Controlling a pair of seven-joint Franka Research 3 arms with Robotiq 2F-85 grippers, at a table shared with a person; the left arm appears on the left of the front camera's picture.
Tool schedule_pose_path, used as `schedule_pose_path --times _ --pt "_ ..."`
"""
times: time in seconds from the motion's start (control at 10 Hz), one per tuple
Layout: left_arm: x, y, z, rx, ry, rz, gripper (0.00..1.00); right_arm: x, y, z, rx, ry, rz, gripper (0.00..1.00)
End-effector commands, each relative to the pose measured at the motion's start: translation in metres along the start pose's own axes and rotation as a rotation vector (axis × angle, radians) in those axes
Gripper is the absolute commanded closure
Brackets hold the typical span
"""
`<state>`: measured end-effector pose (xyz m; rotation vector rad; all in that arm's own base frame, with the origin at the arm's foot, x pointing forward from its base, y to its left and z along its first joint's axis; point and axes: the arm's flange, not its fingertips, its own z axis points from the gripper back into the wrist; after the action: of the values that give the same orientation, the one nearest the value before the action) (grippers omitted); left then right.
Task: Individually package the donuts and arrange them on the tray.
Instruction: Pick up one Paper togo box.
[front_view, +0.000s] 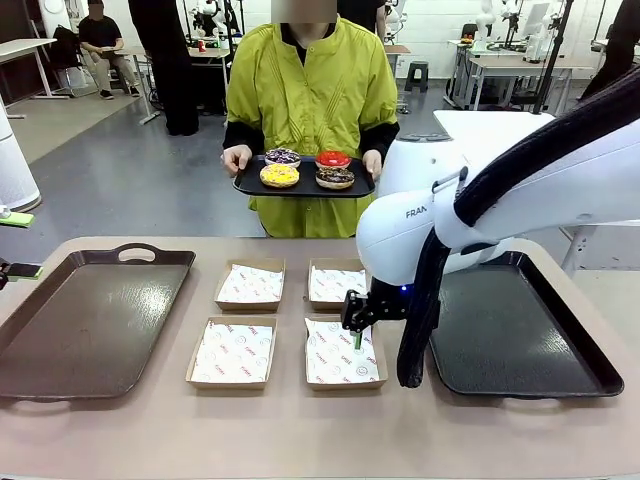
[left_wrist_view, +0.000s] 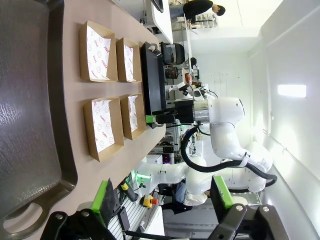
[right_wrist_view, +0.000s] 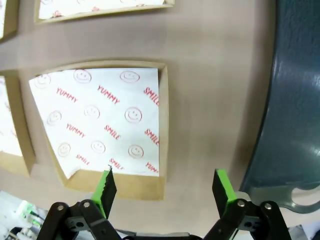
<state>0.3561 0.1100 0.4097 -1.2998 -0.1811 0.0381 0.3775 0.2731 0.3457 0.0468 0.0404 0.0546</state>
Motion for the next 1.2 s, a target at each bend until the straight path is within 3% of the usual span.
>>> schedule_pose_path --times 0.0,0.3,0.6,0.7,0.9,1.0,1.1 --pt "-0.001 -0.001 0.003 -0.013 -0.002 -0.007 0.00 0.014 0.014 -0.011 -0.033 -0.004 -0.025 0.00" --pt "-0.001 -0.001 0.003 -0.013 -0.002 -0.007 0.00 0.021 0.013 -0.026 -0.045 0.005 -0.040 0.00" --pt "-0.001 -0.001 0.003 -0.013 -0.002 -0.007 0.00 0.020 0.014 -0.028 -0.053 -0.008 -0.028 0.89" --pt "-0.001 -0.001 0.003 -0.013 -0.002 -0.007 0.00 0.019 0.014 -0.027 -0.054 -0.013 -0.031 1.00" --pt "-0.001 -0.001 0.003 -0.013 -0.002 -0.007 0.00 0.019 0.013 -0.027 -0.052 -0.013 -0.036 1.00" --pt "-0.001 -0.001 0.003 -0.013 -0.002 -0.007 0.00 0.019 0.013 -0.027 -0.053 -0.017 -0.041 0.95" --pt "-0.001 -0.001 0.003 -0.013 -0.002 -0.007 0.00 0.019 0.013 -0.026 -0.049 -0.024 -0.046 1.00"
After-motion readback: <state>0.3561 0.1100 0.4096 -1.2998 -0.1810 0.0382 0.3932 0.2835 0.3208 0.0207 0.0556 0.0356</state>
